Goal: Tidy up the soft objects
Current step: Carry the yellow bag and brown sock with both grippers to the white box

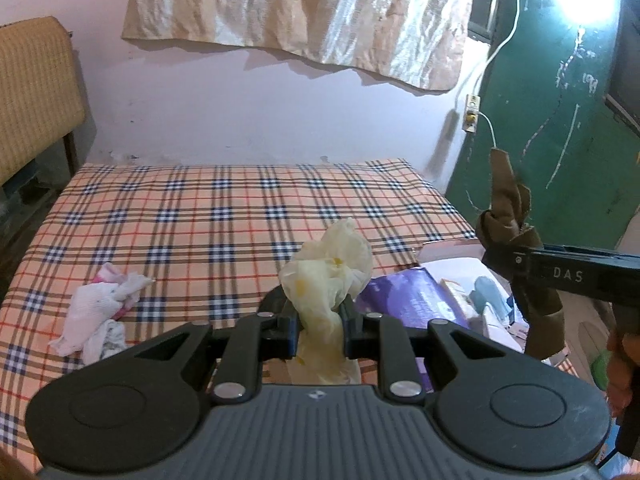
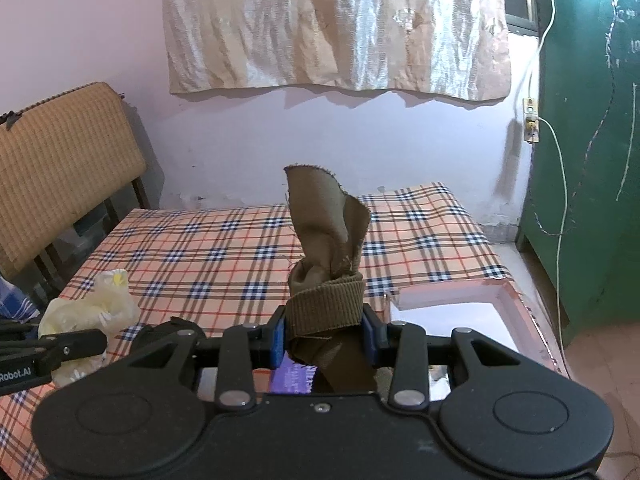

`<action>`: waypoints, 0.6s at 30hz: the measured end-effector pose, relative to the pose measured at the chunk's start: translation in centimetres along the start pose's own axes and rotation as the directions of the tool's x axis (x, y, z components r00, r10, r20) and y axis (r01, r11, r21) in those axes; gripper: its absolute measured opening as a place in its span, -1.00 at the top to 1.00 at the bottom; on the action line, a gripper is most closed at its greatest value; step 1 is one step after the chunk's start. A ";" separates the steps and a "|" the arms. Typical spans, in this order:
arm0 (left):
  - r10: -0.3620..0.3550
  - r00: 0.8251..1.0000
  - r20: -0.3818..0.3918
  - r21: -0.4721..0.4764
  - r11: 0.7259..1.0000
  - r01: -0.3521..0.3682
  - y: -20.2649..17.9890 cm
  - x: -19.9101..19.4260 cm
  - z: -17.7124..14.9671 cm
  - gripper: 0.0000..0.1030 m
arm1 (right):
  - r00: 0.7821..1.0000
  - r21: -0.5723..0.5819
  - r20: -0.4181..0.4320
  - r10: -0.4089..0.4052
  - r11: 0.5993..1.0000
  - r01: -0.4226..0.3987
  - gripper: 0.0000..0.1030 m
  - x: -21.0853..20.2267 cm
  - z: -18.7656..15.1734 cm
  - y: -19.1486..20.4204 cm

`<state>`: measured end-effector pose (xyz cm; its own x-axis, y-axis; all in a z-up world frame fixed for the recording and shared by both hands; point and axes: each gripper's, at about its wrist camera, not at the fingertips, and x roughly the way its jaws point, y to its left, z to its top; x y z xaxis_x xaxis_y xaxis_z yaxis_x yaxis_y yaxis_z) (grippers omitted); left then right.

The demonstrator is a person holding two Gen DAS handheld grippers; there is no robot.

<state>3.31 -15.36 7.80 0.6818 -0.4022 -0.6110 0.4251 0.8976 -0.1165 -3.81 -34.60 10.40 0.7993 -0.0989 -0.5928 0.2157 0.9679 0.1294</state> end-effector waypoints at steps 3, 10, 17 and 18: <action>-0.011 1.000 -0.001 0.010 1.000 0.011 -0.8 0.3 0.1 0.57 | 1.000 0.004 -0.001 -0.010 1.000 0.010 0.14 0.0 0.0 -0.7; -0.034 0.999 -0.014 0.029 0.999 0.034 -2.7 1.3 0.4 0.57 | 1.000 0.018 -0.004 -0.028 0.999 0.028 0.14 0.0 -0.2 -2.6; -0.062 0.998 -0.023 0.051 0.997 0.063 -4.7 2.3 0.6 0.57 | 0.999 0.026 -0.012 -0.042 0.999 0.042 0.14 0.2 -0.2 -4.3; -0.066 0.998 -0.025 0.053 0.996 0.067 -5.0 2.5 0.7 0.57 | 0.999 0.027 -0.013 -0.043 0.999 0.043 0.14 0.3 -0.1 -4.6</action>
<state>3.30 -20.93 7.39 0.6376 -0.4557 -0.6211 0.5010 0.8578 -0.1150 -4.64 -39.01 9.52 0.7817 -0.1373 -0.6083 0.2652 0.9561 0.1250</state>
